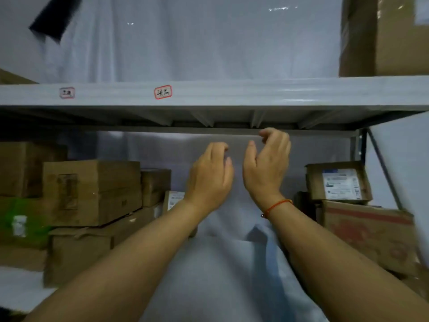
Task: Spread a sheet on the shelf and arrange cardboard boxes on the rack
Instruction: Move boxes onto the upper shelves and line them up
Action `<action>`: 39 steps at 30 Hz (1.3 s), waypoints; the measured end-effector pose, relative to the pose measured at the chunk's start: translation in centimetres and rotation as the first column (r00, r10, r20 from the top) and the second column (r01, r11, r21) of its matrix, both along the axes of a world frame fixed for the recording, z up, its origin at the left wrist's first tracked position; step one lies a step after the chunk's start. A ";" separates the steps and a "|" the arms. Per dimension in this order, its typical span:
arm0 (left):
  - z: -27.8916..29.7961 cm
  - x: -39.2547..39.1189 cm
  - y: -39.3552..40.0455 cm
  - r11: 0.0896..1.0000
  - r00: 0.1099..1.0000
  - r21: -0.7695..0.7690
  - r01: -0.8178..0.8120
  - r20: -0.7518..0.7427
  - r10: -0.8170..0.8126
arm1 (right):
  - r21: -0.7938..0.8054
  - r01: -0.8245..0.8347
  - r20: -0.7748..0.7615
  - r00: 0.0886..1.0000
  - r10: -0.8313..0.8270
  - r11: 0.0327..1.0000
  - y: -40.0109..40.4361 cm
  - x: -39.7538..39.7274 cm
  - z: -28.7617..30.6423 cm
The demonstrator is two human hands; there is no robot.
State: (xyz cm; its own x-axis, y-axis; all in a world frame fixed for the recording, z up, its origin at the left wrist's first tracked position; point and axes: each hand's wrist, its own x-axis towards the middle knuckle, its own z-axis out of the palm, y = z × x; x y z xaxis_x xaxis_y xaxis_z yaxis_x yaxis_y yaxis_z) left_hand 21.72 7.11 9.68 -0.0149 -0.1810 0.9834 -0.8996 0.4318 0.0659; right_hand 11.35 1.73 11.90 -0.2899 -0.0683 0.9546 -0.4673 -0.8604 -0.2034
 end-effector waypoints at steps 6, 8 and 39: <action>-5.5 10.8 -1.5 0.769 0.933 0.597 -0.228 -0.093 0.349 | 0.412 -0.003 -0.110 0.993 0.053 0.911 -3.1 9.3 -6.3; -6.8 13.5 -2.4 0.649 0.898 0.744 -0.158 -0.166 0.408 | 0.579 0.004 -0.134 0.987 0.091 0.815 -4.6 11.5 -8.3; -12.8 26.1 -26.4 0.698 0.393 0.643 0.316 -0.758 0.520 | 0.943 -0.329 0.294 0.751 0.591 -0.052 -22.9 24.7 -19.4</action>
State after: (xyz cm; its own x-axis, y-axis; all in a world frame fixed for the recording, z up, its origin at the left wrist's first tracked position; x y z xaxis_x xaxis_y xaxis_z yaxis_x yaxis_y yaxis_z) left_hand 47.84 -19.31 -3.07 0.7862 -0.6179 0.0027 -0.1600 -0.1993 0.9668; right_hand 36.04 -21.14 -7.49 0.3512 -0.9363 -0.0012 -0.1845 -0.0680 -0.9805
